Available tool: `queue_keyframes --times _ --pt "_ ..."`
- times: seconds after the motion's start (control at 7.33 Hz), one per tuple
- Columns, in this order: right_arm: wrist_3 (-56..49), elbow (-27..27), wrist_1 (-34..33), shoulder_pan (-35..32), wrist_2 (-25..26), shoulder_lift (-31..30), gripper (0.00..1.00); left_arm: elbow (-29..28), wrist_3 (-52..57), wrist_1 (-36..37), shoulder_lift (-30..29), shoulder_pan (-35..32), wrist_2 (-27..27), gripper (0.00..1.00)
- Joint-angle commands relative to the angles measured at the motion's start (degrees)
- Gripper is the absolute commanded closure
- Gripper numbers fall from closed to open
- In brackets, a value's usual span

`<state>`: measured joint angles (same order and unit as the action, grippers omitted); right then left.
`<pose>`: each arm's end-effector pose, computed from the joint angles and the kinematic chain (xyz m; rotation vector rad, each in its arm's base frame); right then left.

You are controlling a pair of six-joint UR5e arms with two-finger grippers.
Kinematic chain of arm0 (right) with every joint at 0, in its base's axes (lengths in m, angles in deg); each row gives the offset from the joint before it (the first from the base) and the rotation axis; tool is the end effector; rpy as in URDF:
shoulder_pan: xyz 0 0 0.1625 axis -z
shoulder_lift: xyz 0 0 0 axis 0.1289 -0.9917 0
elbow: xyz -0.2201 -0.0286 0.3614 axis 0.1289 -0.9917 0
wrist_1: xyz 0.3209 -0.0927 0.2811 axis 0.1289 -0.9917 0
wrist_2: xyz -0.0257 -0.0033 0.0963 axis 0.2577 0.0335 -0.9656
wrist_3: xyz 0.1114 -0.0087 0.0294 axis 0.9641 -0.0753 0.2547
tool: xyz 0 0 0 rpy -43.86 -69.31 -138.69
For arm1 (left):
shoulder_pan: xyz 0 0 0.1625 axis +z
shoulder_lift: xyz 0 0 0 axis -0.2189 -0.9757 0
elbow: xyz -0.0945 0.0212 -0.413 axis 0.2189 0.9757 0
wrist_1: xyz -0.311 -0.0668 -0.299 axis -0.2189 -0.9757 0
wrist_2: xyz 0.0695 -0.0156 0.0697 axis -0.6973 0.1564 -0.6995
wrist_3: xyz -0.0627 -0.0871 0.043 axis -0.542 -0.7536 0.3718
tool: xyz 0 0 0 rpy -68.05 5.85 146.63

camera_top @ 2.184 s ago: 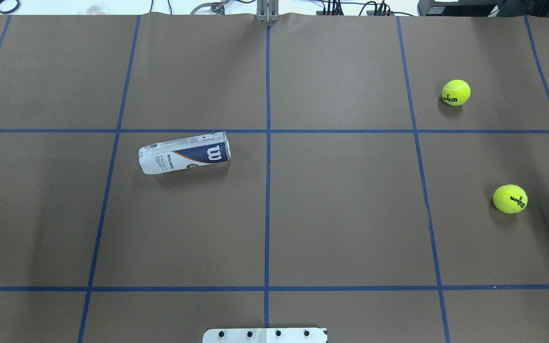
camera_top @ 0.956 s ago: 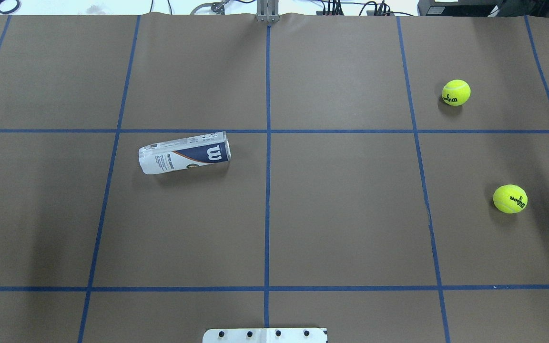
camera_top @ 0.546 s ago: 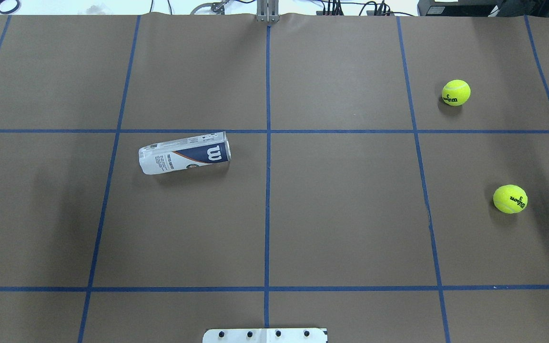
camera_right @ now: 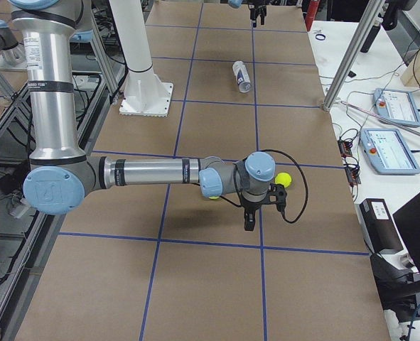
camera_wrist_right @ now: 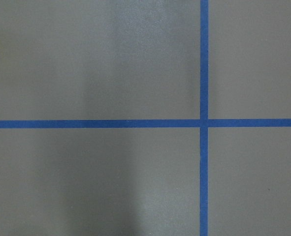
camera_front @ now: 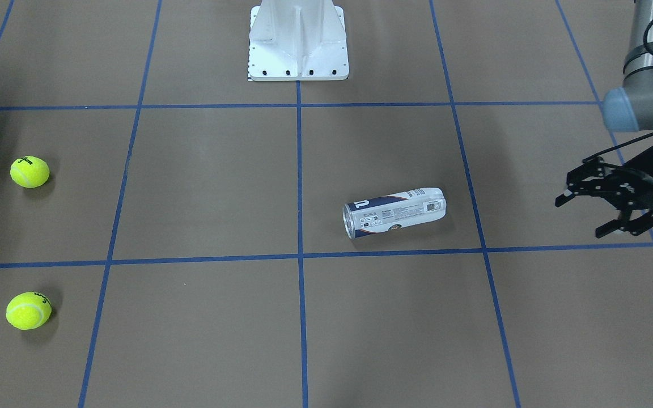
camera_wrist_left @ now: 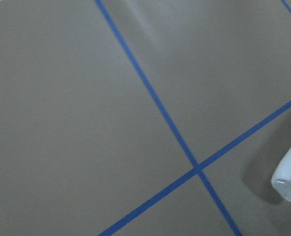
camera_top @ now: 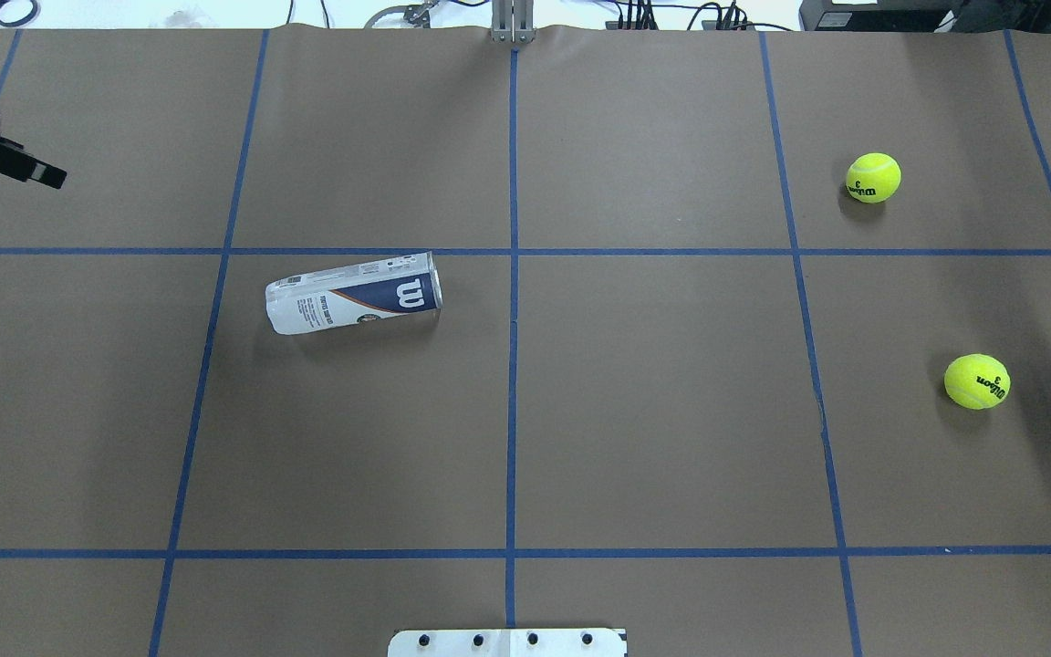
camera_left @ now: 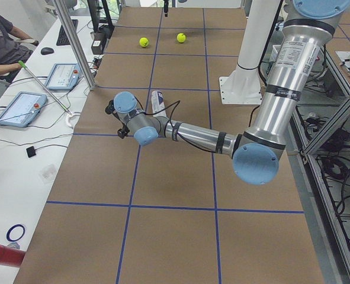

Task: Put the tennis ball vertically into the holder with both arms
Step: 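Move the left gripper over the white Wilson can lying on its side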

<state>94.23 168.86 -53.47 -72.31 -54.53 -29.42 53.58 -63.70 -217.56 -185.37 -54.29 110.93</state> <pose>-0.0439 -0.5462 0.6357 0.0095 -0.7710 0.0197 0.2190 -0.6210 0.4361 0.5119 1.0867 0.5179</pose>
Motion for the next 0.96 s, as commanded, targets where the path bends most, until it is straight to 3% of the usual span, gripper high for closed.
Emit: queue_keyframes --times 0.0,0.55,0.82 --pt "0.08 -0.38 0.01 0.0 0.0 0.5 0.0 1.29 -4.85 -0.04 -4.19 4.53 -3.92 0.01" --pt "0.16 -0.47 -0.08 0.0 0.0 0.76 0.0 0.78 -7.0 0.84 -12.26 13.48 -4.47 0.0" --pt "0.16 -0.47 -0.08 0.09 -0.09 0.76 0.0 0.34 -1.69 1.1 -17.36 14.2 -6.73 0.0"
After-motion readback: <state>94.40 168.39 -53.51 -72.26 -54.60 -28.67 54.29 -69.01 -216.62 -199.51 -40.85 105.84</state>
